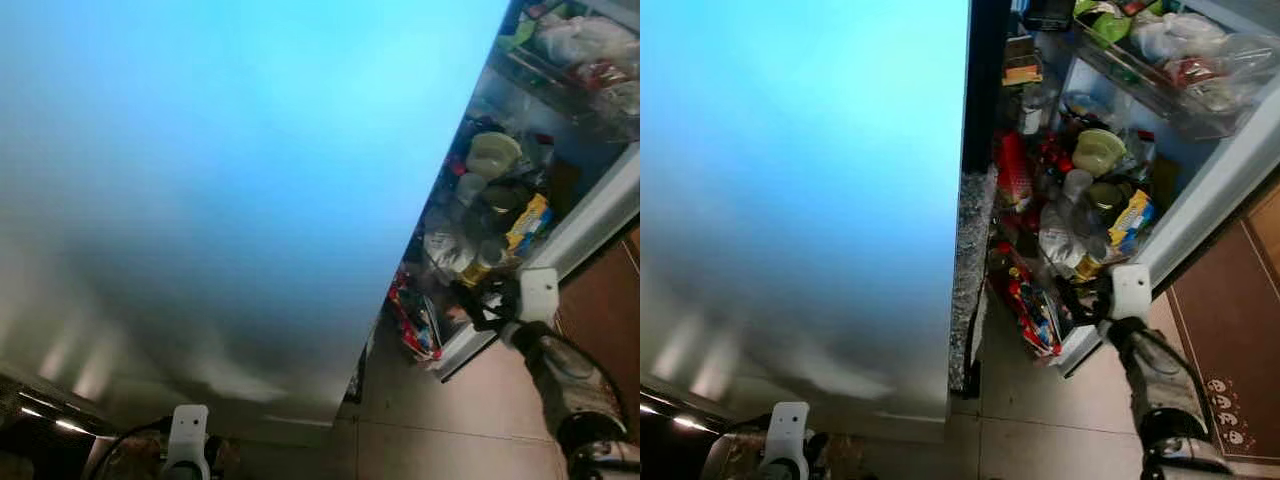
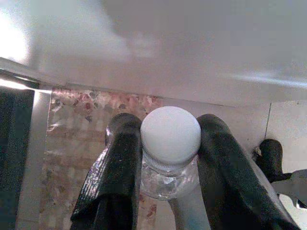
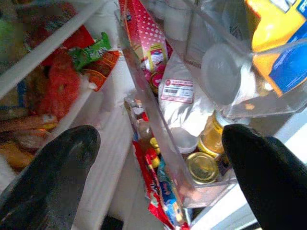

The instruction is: Restocking fridge

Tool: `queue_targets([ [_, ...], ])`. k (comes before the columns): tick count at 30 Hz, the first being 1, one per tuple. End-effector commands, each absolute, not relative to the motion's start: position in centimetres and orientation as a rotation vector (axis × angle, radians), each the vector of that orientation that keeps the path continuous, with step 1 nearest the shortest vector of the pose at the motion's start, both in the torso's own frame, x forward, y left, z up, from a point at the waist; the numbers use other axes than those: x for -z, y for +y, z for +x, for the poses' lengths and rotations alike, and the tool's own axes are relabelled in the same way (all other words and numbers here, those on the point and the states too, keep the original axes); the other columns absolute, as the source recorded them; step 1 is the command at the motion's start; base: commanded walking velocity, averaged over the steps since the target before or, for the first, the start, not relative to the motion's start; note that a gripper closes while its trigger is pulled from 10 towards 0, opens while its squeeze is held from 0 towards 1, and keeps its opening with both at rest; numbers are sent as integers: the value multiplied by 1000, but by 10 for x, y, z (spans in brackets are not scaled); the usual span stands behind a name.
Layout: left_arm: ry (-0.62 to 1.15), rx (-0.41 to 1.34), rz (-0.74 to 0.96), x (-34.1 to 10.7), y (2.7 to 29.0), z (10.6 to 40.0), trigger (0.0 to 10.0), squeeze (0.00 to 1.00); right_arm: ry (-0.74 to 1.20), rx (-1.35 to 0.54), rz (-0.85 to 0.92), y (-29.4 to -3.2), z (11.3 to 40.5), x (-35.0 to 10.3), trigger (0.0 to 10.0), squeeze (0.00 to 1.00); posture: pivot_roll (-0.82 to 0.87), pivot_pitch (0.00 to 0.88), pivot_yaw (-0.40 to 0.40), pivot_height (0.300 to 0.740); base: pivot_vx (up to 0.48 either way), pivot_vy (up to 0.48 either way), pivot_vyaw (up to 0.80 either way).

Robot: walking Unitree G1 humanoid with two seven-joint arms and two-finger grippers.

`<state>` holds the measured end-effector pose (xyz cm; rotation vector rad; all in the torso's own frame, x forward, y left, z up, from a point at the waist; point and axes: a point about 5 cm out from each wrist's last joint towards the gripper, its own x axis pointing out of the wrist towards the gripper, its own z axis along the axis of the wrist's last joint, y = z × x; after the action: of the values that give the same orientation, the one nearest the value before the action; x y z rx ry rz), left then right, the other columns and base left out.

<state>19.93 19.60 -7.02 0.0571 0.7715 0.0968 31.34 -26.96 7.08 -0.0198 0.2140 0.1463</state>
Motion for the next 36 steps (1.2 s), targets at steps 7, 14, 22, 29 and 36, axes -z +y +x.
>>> queue_targets([
  [7,772,-83,64,71,193,199,10000,0,248,-67,-63,-298,313,-81,10000,0,-90,131,-11,740,0,0,0],
  [14,778,-83,66,71,194,197,10000,0,266,-29,-104,-313,311,-86,10000,0,-92,133,-10,740,0,0,0],
  [22,792,-82,67,73,196,194,10000,0,356,98,-69,-311,296,-57,10000,0,-95,139,-13,740,0,0,0],
  [29,805,-70,75,74,194,193,10000,0,653,133,128,-246,234,37,10000,0,-83,148,-11,740,0,0,0],
  [36,815,-77,87,75,197,191,10000,0,786,143,161,-224,201,65,10000,0,-77,147,-18,740,0,-104,0],
])
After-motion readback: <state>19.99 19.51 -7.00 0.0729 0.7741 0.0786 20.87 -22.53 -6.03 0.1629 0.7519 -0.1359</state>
